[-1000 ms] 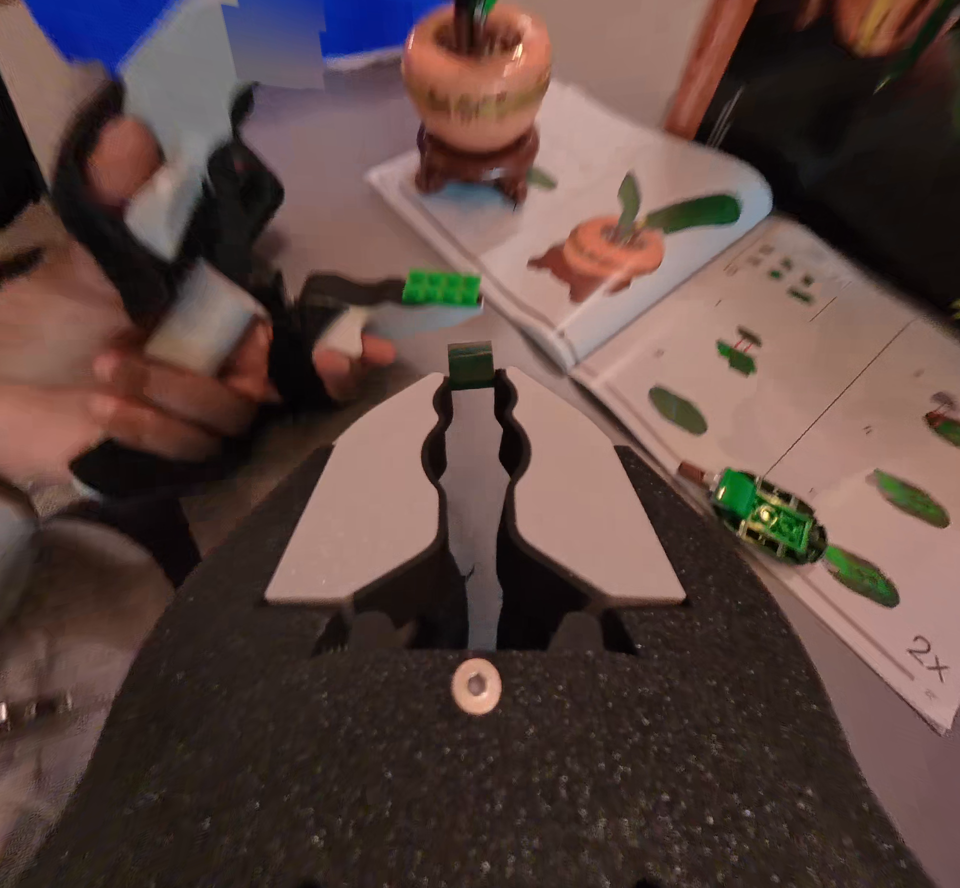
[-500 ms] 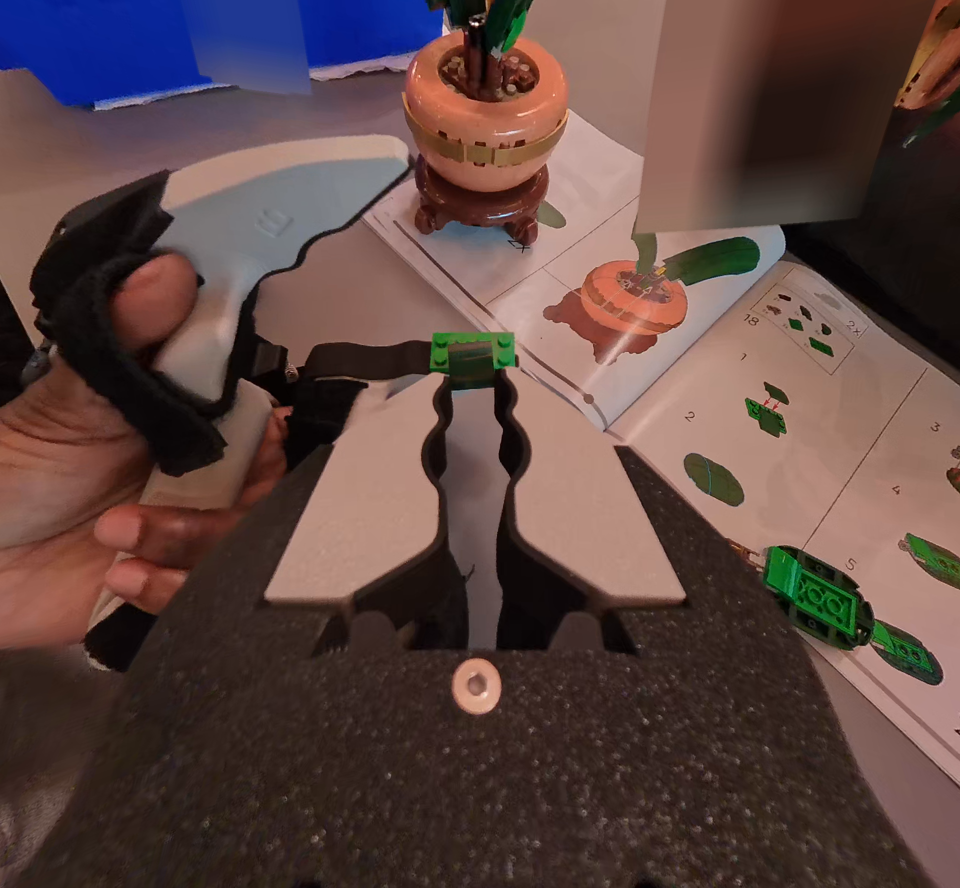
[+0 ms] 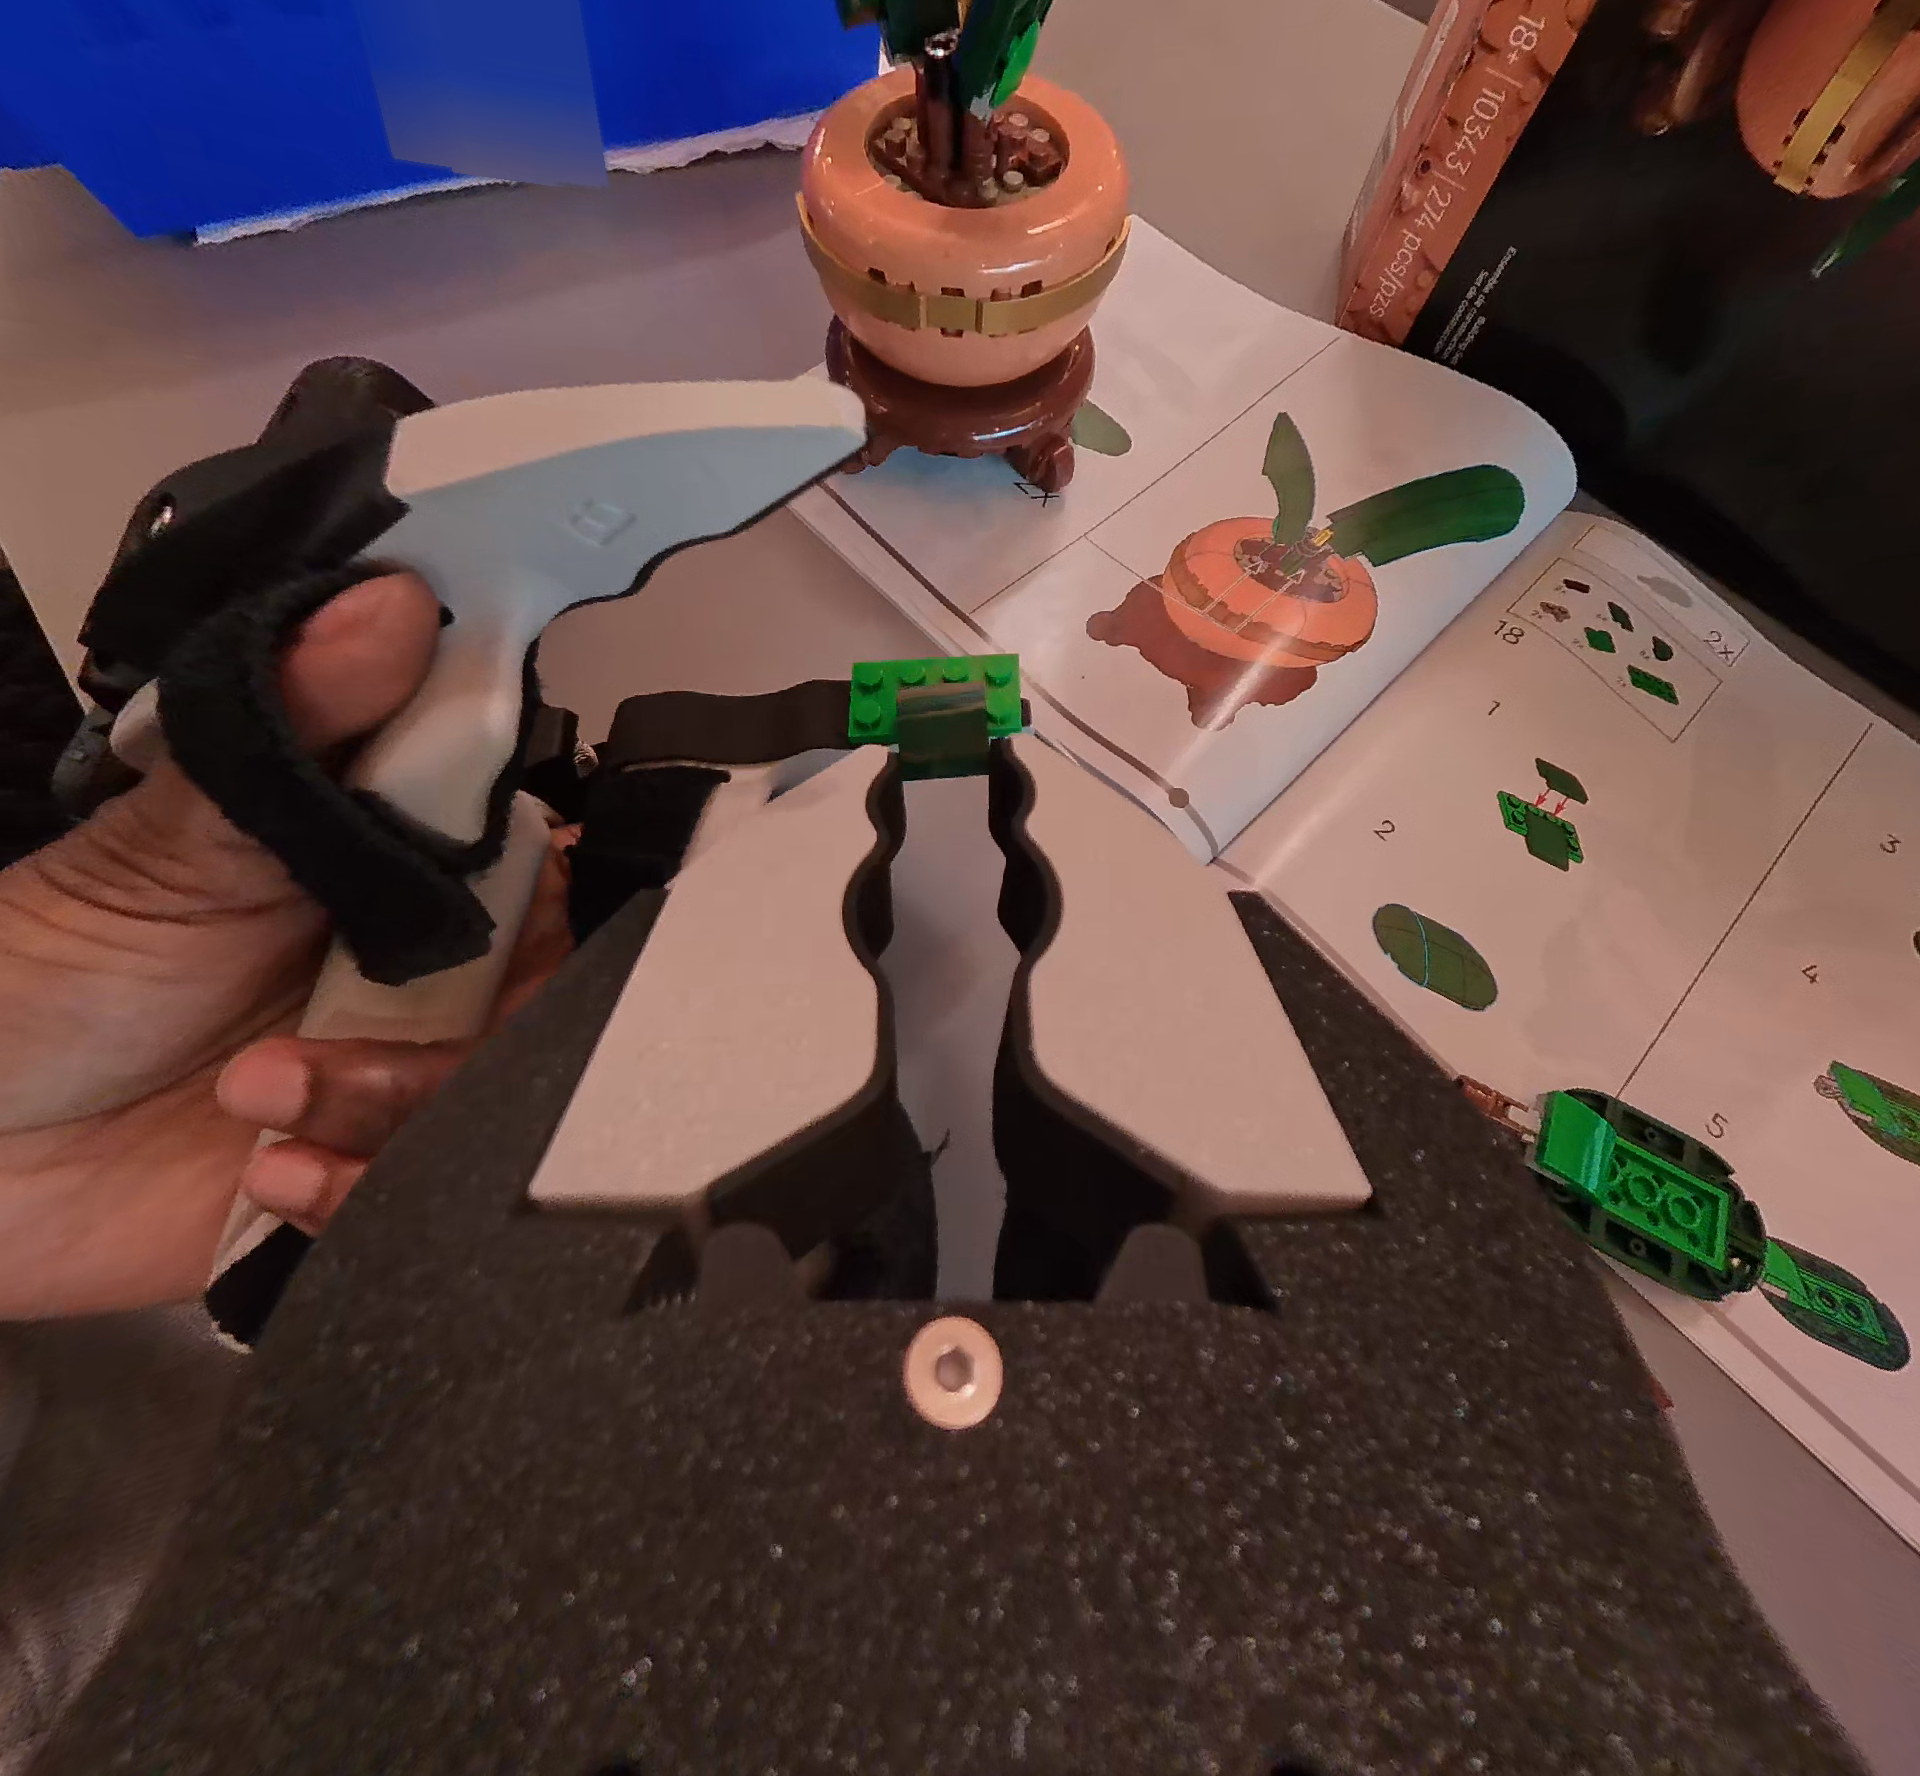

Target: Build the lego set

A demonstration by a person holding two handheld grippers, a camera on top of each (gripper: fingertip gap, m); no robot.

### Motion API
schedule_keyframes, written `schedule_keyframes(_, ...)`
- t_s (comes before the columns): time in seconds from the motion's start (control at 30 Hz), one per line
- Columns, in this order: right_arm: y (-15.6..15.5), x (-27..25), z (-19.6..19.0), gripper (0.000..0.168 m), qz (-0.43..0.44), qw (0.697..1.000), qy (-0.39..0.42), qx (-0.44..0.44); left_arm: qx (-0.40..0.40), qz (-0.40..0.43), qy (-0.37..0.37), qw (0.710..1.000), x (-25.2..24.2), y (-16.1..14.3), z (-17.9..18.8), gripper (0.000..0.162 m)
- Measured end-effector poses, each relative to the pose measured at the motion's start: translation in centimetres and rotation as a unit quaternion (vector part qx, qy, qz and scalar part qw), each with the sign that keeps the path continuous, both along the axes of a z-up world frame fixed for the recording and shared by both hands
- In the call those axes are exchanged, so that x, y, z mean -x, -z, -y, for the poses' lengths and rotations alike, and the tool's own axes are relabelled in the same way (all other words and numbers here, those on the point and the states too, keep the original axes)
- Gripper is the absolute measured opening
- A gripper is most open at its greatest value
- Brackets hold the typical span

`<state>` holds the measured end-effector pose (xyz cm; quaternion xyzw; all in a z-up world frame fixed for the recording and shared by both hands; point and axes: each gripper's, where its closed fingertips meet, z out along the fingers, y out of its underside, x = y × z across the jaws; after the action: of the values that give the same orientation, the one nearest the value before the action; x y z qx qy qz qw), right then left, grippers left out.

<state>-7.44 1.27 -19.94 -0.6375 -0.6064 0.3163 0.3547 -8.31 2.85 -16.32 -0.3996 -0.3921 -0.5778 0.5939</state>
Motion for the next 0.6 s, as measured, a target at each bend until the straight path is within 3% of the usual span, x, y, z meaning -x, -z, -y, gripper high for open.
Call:
schedule_keyframes(0.3,0.02,0.12,0.05,0.015,0.0,1.0,0.001,-0.005,0.001,-0.002,0.001,1.0,-0.08,0.04,-0.03,0.063)
schedule_keyframes(0.6,-0.23,0.13,0.18,0.016,0.003,1.0,-0.005,-0.03,0.031,-0.006,0.002,1.0,-0.1,0.79,-0.2,0.034)
